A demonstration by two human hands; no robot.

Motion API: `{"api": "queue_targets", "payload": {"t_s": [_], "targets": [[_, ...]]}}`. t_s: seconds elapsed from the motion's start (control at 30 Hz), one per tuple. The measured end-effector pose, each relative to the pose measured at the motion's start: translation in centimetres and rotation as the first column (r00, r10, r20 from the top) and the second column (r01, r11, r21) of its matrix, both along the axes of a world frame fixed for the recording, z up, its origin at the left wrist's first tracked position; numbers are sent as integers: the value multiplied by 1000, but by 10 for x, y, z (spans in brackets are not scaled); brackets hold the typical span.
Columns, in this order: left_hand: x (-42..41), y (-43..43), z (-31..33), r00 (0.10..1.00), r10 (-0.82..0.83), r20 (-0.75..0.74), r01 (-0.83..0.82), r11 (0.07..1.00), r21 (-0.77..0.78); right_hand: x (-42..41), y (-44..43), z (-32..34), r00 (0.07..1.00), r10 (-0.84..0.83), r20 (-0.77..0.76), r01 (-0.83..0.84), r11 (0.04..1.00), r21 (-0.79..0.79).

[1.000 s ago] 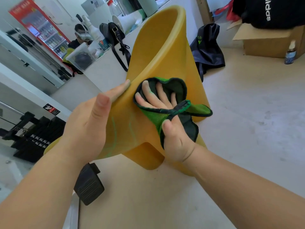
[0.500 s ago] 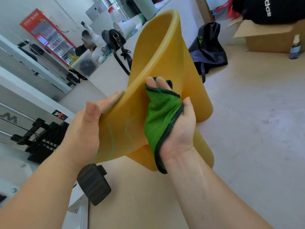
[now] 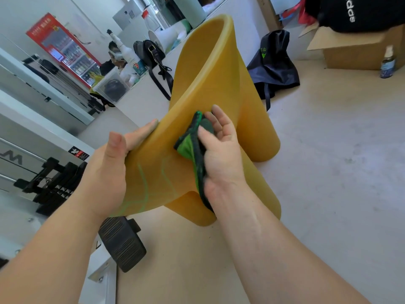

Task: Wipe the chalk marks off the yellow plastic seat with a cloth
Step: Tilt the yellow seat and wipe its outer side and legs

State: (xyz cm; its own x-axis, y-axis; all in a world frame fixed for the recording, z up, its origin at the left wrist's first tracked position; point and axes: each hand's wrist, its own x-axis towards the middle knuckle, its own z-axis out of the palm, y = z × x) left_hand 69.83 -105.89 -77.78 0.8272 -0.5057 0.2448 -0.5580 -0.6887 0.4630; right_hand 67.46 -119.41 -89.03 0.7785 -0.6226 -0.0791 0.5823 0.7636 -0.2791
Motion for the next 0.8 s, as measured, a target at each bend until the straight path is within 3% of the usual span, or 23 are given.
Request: {"api": "queue_targets", "payload": {"t_s": [0.07,0.13,0.23,0.33,0.47,0.67,0.73,0.8], "targets": [[-3,0,1,999,-10,48,7,998,62,5,9,-3,950,-234,-207,152,925,-347],[-8,-1,2,998,-51,44,46,994,100,16,8,-14,854,-441,-274,233,797,-557],[-20,-4,3,995,-102,6,101,990,99,26,1,-29,712,-610,-347,82,564,-822],[-21,-7,5,998,-63,20,61,993,105,38,10,-40,697,-638,-327,-81,383,-920],[-24,-12,6,996,-82,-26,84,993,83,42,22,-62,633,-667,-394,-103,431,-896],[-34,-31,3,997,-68,23,66,995,79,23,20,-106,616,-491,-616,-138,703,-698],[-36,-42,1,994,-76,77,70,994,84,16,22,-73,699,-492,-519,-72,673,-736],[-42,-58,1,983,-96,156,79,991,110,5,33,-34,815,-509,-277,91,584,-806]]}}
